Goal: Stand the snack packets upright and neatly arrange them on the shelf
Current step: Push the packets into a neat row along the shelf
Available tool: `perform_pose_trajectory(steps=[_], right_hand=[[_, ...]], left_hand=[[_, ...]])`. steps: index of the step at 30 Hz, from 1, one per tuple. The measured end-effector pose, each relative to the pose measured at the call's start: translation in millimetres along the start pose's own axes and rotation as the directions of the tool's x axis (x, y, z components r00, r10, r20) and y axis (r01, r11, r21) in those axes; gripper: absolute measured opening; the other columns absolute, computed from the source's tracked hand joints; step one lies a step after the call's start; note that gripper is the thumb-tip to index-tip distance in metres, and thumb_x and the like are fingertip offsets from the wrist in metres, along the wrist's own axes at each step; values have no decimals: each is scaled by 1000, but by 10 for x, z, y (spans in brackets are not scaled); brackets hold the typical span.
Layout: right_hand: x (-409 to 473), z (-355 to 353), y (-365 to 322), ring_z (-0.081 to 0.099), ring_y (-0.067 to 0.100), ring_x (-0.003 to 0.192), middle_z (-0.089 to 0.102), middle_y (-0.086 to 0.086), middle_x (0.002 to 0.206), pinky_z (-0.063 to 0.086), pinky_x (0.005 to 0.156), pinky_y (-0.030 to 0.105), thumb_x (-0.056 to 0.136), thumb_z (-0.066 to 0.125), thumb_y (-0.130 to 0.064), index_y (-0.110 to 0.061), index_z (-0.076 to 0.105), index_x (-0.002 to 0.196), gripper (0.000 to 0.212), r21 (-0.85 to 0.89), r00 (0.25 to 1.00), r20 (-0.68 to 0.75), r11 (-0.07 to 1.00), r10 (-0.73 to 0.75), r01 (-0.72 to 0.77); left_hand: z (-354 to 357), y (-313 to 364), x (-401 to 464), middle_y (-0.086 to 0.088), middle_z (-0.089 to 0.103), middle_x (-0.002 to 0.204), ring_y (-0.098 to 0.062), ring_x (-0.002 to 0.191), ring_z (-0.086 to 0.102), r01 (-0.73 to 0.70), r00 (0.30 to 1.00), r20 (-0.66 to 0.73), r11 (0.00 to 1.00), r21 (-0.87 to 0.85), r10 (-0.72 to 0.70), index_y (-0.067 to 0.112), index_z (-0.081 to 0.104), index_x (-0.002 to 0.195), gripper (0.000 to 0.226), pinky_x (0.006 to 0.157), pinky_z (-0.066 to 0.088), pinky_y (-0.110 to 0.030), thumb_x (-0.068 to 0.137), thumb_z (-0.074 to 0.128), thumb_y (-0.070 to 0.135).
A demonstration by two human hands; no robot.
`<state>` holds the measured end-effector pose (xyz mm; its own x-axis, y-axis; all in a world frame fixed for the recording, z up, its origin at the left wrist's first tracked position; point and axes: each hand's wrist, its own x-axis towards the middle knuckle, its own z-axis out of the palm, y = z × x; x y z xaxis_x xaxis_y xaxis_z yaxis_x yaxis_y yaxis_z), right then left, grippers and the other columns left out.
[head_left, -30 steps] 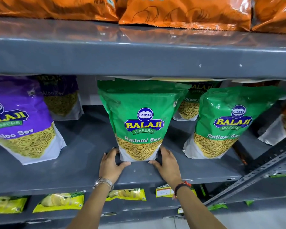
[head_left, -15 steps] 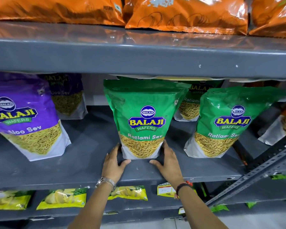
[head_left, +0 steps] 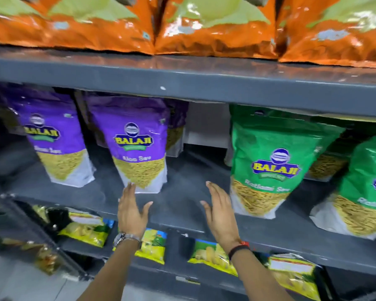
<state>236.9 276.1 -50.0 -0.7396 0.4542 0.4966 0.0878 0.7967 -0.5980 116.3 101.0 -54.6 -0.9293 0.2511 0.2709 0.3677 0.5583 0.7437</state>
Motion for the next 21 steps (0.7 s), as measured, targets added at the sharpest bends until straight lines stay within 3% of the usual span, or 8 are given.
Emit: perform_pose_trajectory(steps=[3,6,7,9,11,14,19,21], right_hand=[[254,482,-141,25,11,130,37,8,144,14,106,15,79,42,-49,-10,29,136,70,121,991,112,989,74,-88],[538,945,-247,17,9,134,17,-8,144,10,110,20,52,50,-81,-10,17,140,117,227,951,259,946,170,-231],[613,1046,-274,19,7,135,18,-7,146,14,111,22,47,54,-81,-12,18,140,121,274,938,291,923,189,-271],[768,1278,-311,34,3,131,37,-3,143,29,108,21,50,76,-57,-18,27,136,106,379,911,357,859,206,-343],[842,1396,-370,45,7,121,48,-3,131,38,104,21,55,82,-35,-22,34,126,88,395,900,369,837,233,-379],[830,1438,-441,47,11,109,51,-3,116,41,87,5,61,81,-8,-29,35,112,73,373,886,320,815,336,-443],[650,1384,-525,49,9,103,53,-3,112,34,70,-7,58,83,-8,-18,41,118,73,337,887,223,822,404,-459],[597,1354,-536,50,7,103,53,-6,113,34,71,-7,58,83,-10,-25,40,116,74,325,886,217,826,409,-460]], left_hand=[[-232,-356,406,-19,24,150,-34,139,22,85,996,15,996,-7,-85,1,23,137,85,116,18,-51,70,73,16],[-382,-631,822,-17,23,151,-32,139,22,123,981,157,992,-34,-116,4,15,140,102,115,19,-44,61,80,14],[-396,-693,917,-17,24,150,-31,139,22,116,967,232,993,-35,-105,4,13,140,106,114,20,-42,59,81,16],[-419,-824,1119,-16,24,150,-29,139,22,74,916,397,997,-25,-58,6,14,140,116,114,20,-40,50,82,34],[-388,-907,1280,-15,32,146,-30,136,27,42,865,501,999,0,-37,8,20,139,123,110,26,-36,36,69,54],[-302,-908,1357,-7,47,128,-23,124,40,105,841,540,988,-115,-26,7,34,131,108,84,30,-18,35,63,48],[-237,-886,1284,-1,50,112,-26,118,48,190,825,565,947,-260,-10,8,40,126,77,84,34,-21,55,65,24],[-227,-926,1231,-5,51,124,-30,124,43,162,828,561,956,-246,4,14,34,132,81,96,38,-32,60,70,26]])
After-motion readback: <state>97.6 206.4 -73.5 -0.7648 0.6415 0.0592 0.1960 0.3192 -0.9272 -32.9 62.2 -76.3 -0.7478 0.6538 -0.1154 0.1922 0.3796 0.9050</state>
